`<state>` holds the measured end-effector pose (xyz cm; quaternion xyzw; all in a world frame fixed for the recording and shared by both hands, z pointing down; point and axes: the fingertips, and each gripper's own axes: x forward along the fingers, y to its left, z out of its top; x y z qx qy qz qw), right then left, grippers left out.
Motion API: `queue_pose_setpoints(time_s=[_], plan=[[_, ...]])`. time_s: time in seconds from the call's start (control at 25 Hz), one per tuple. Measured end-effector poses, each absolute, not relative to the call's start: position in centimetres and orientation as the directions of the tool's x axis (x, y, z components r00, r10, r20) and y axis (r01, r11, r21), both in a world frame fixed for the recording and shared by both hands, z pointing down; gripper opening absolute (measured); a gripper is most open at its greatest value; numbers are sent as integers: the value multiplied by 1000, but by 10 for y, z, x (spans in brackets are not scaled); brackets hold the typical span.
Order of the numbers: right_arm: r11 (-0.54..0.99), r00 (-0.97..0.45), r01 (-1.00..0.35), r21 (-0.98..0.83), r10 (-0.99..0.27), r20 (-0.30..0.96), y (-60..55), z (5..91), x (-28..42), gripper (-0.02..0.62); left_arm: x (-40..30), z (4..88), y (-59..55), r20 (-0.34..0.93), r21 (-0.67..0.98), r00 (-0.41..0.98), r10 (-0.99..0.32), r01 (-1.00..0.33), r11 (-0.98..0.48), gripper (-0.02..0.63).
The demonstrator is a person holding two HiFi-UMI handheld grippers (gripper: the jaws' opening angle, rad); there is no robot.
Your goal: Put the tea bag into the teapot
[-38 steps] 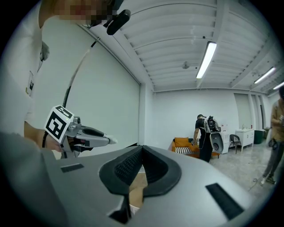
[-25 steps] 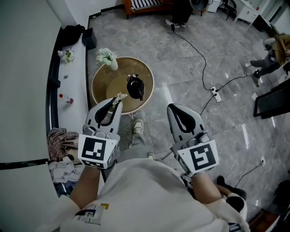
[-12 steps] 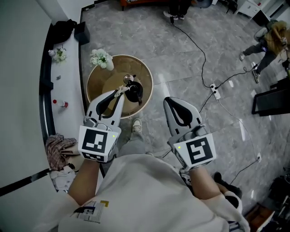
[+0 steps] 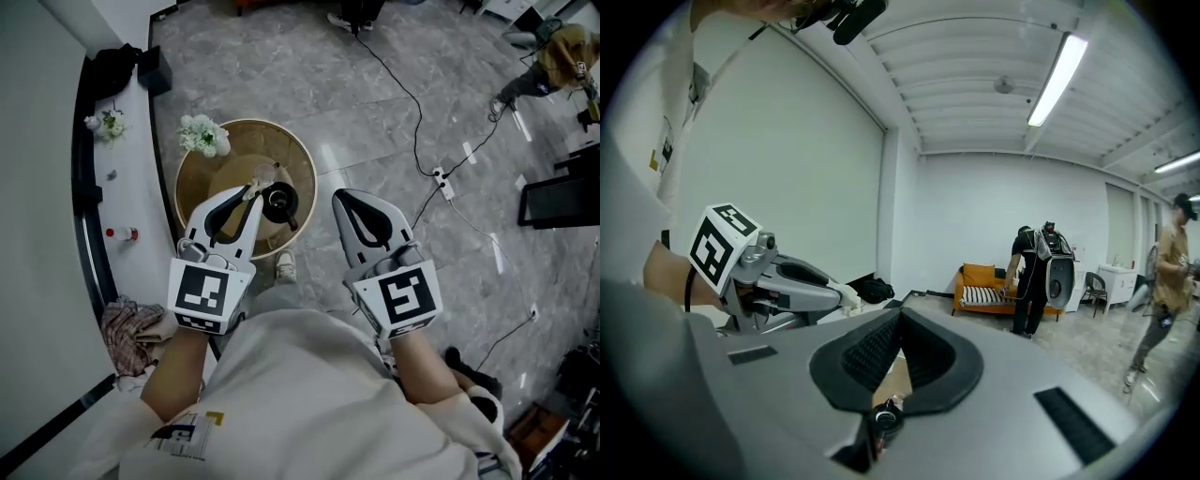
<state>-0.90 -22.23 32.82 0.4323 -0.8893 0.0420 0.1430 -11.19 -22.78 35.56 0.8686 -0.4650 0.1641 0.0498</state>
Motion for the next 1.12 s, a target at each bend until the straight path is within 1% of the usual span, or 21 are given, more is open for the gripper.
queue_pose_setpoints(time_s=[0.28, 0.68, 0.88, 1.12], plan=[[599, -552, -798, 65, -771, 318, -273, 334, -29, 6, -131, 366, -273, 342, -51, 543, -767, -804, -592, 55], [599, -543, -799, 46, -753, 372, -311, 360, -34, 6, -141, 400, -300, 422, -78, 501, -755, -810, -581, 55], [625, -567, -781, 19, -721, 398, -323, 379, -33, 6, -135, 433, -310, 504, -124, 458, -732, -800, -587, 55], [651, -587, -759, -9, -678, 442, -337, 401, -26, 6, -119, 489, -321, 621, -165, 427, -658, -749, -642, 55]])
